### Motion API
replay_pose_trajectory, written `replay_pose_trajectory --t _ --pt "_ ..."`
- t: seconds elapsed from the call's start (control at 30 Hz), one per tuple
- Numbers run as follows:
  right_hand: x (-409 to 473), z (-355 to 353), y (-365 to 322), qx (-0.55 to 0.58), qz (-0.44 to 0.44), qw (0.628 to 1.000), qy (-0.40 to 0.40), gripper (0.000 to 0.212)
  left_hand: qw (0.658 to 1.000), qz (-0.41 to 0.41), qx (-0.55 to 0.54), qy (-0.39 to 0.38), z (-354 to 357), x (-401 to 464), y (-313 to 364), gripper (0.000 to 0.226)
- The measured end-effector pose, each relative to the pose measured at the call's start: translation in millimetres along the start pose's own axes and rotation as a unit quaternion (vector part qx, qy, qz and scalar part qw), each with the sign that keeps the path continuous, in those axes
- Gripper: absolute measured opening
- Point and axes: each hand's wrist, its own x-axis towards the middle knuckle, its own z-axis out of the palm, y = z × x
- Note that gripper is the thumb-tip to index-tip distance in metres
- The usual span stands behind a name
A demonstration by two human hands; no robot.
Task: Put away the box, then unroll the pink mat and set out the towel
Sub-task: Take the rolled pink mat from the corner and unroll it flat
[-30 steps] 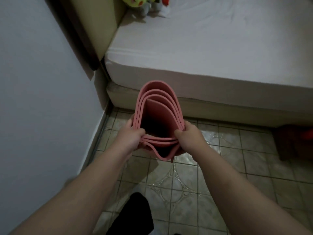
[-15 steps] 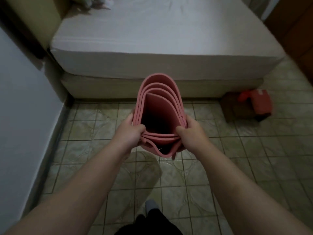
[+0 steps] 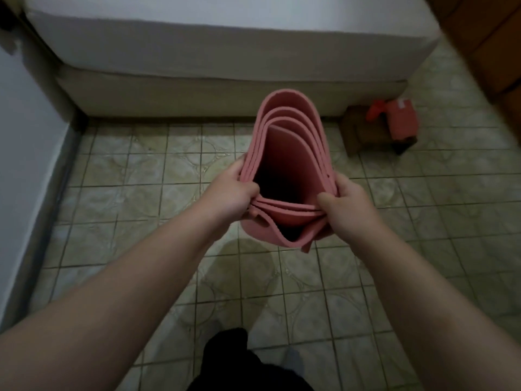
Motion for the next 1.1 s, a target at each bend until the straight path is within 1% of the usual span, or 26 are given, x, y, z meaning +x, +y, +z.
replay_pose_trajectory --t 0.07,0.17,0.27,0.37,0.53,0.57,0.63,0.67,0.73,0.8,0.83,0.87,0.93,0.97,1.0,1.03,1.07,1.1 --pt "-6 -17 15 0.027 -0.002 1.0 -0.01 0.04 1.0 0.013 0.009 0.0 20 -6 1 0.065" --pt "-13 -40 40 0.057 -0.029 0.998 -0.031 0.043 0.999 0.039 0.012 0.01 50 -16 -8 0.067" --pt "-14 -58 67 0.047 -0.064 0.996 -0.045 0.05 0.997 0.069 -0.015 0.017 72 -22 -28 0.066" --pt "-6 -66 89 0.037 -0.104 0.993 -0.051 0.052 0.993 0.109 -0.04 0.023 87 -18 -53 0.066" --pt "30 -53 137 -0.038 -0.139 0.988 -0.055 0.066 0.988 0.138 -0.06 0.04 104 17 -124 0.068" --pt "40 -49 153 -0.058 -0.149 0.986 -0.055 0.068 0.987 0.136 -0.071 0.047 108 26 -143 0.07" --pt "61 -38 192 -0.104 -0.174 0.978 -0.053 0.072 0.987 0.117 -0.087 0.073 119 47 -186 0.08" --pt "71 -31 215 -0.127 -0.18 0.974 -0.054 0.074 0.987 0.103 -0.081 0.092 127 57 -210 0.087" --pt "89 -15 264 -0.173 -0.194 0.964 -0.054 0.077 0.985 0.074 -0.038 0.148 144 81 -260 0.097" --pt "106 6 315 -0.247 -0.204 0.945 -0.069 0.076 0.975 0.026 0.007 0.222 154 103 -310 0.095" --pt "113 17 340 -0.285 -0.195 0.934 -0.084 0.077 0.97 0.001 0.013 0.242 155 111 -335 0.089" --pt "116 29 366 -0.321 -0.184 0.923 -0.103 0.079 0.968 -0.024 0.03 0.246 155 117 -362 0.079" --pt "110 50 417 -0.369 -0.169 0.902 -0.145 0.085 0.968 -0.075 0.104 0.214 150 120 -417 0.056" --pt "109 59 442 -0.376 -0.165 0.897 -0.163 0.089 0.968 -0.092 0.13 0.194 147 121 -445 0.051" --pt "110 67 465 -0.372 -0.158 0.898 -0.173 0.091 0.969 -0.1 0.142 0.175 142 124 -470 0.053" --pt "113 74 484 -0.372 -0.144 0.899 -0.181 0.09 0.975 -0.098 0.131 0.151 134 128 -490 0.064" --pt "120 80 499 -0.367 -0.117 0.905 -0.183 0.083 0.982 -0.074 0.129 0.116 127 137 -506 0.082" --pt "131 86 512 -0.343 -0.078 0.918 -0.182 0.072 0.987 -0.029 0.142 0.069 119 149 -517 0.106"
